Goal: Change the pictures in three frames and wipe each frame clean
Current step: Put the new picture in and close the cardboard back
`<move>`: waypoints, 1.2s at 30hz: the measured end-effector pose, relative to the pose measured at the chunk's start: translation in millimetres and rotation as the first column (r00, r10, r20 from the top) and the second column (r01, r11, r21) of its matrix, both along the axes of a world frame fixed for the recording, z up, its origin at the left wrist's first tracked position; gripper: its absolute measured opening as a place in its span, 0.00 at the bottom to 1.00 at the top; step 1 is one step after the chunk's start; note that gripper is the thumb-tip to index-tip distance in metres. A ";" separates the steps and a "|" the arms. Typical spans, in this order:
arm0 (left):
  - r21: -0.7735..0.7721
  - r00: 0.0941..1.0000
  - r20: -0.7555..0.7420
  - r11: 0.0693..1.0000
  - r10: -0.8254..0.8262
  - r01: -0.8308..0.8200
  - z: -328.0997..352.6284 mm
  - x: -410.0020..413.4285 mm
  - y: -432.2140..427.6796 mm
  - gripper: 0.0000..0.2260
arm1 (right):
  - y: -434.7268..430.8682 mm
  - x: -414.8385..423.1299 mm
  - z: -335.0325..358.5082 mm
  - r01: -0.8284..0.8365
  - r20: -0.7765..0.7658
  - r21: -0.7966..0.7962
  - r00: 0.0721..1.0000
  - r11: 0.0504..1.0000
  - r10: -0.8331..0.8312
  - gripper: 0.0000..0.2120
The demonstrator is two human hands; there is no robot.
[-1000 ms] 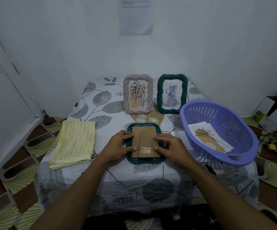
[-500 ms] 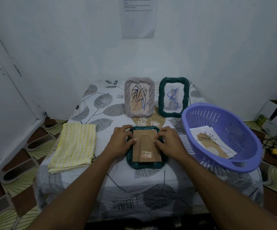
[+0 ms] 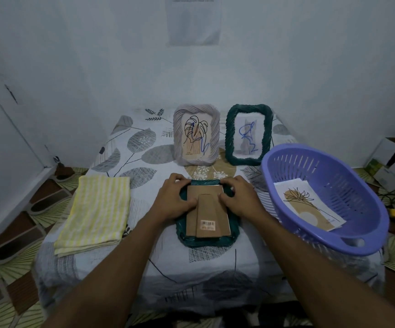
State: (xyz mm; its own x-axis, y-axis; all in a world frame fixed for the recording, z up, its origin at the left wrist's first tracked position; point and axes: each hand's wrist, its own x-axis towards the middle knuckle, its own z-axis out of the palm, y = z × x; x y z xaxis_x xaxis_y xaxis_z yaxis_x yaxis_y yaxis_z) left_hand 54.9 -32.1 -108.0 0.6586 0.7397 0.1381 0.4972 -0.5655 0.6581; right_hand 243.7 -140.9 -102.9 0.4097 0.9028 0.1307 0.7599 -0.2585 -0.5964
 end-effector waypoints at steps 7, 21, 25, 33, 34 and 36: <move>-0.022 0.999 -0.002 0.999 -0.033 0.033 0.3 -2.8 5.1 0.35 | -3.6 2.2 -2.2 -0.025 -0.014 0.056 1.000 0.998 0.026 0.17; 0.006 0.995 0.068 0.997 -0.073 0.072 1.3 -10.9 5.6 0.32 | -2.4 3.9 -12.1 -0.042 0.036 0.054 0.999 0.998 0.040 0.20; 0.083 0.992 0.129 0.996 0.003 -0.014 -4.0 -13.0 -7.3 0.26 | -2.0 3.5 -13.7 -0.039 0.062 0.043 0.997 0.998 0.037 0.19; 0.086 0.997 0.044 0.994 -0.071 0.067 2.4 -44.8 -23.1 0.22 | -15.7 -3.0 0.6 -0.084 0.057 0.022 0.995 0.996 0.083 0.22; 0.096 0.991 0.033 0.988 -0.126 0.123 3.0 -51.7 -28.3 0.21 | -22.6 -5.7 2.4 -0.103 0.093 0.029 0.991 0.994 0.100 0.21; 0.097 0.978 0.013 0.973 -0.210 0.208 2.3 -63.5 -41.9 0.20 | -40.7 -12.9 2.5 -0.163 0.146 0.022 0.977 0.986 0.158 0.18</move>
